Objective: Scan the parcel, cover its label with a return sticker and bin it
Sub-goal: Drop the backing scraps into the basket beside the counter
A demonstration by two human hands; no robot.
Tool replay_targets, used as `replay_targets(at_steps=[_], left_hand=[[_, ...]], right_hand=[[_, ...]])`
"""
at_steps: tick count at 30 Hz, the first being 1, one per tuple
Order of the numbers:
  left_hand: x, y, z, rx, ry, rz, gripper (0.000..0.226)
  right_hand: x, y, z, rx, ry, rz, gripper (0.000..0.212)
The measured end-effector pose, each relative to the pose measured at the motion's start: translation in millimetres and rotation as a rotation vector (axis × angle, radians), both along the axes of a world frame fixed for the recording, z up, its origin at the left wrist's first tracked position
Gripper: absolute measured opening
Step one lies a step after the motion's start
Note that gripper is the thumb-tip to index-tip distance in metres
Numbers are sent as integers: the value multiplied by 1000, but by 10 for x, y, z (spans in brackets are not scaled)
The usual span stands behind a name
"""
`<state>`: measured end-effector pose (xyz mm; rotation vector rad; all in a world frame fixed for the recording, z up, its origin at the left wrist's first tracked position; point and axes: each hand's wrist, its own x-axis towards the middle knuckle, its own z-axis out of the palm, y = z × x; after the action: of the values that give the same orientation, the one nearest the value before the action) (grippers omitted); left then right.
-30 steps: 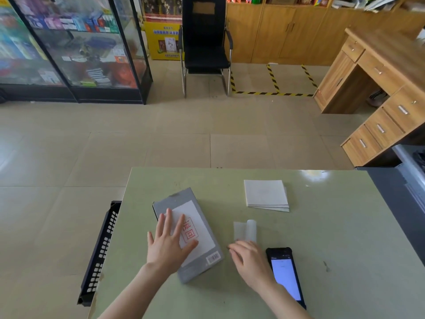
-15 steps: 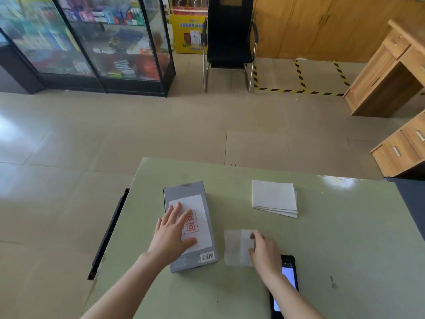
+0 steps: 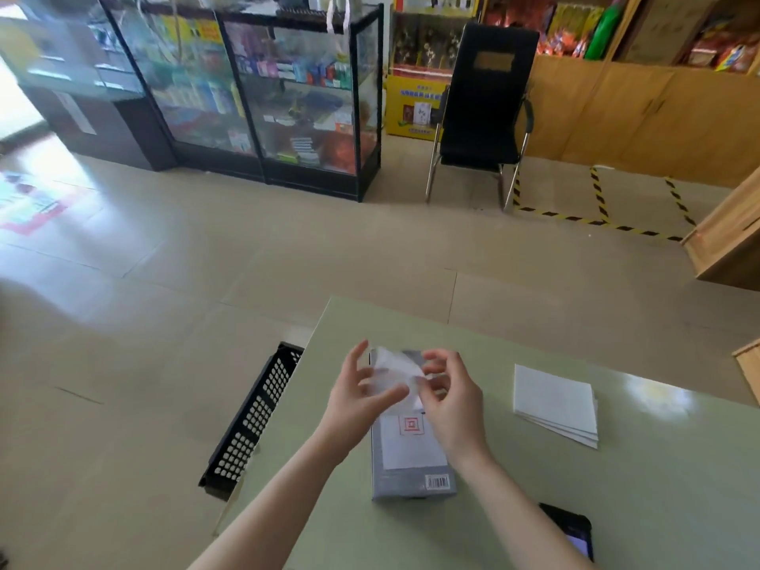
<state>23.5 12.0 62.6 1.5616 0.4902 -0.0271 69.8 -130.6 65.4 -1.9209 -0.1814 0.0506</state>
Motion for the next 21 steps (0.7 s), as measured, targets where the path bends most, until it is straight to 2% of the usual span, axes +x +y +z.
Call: replay_targets(at_steps=[3,5,9,12,15,17,19,21], left_hand=[[-107,309,29,13,-51,151,63],[-187,542,2,-49,-55,185,44],[-374,1151,-70,-236,-56,300,14],[-515,1727,-202,-177,-2,411,19],[-651,2231,-324,-144,64,376,23],[-742,2528,-402,-151,99,316,21],[-830,2786,-485,-147,111,248,16],[-920,2976,-567,-159,123,196,6]], right_hand=[[-128,403,-22,-87,-71,-24,18],[-223,696,-46,-123,-102,-1,15],[-384,1329,-98,-175,-90,228,19],[-552,1790,-185,-181,5,401,36],[-683,2193,-256,-170,91,491,53],[-749,2473,-307,-187,121,467,61],[-801,2747,-373,-212,169,413,61],[-819,2968,-442,-238,219,374,47]])
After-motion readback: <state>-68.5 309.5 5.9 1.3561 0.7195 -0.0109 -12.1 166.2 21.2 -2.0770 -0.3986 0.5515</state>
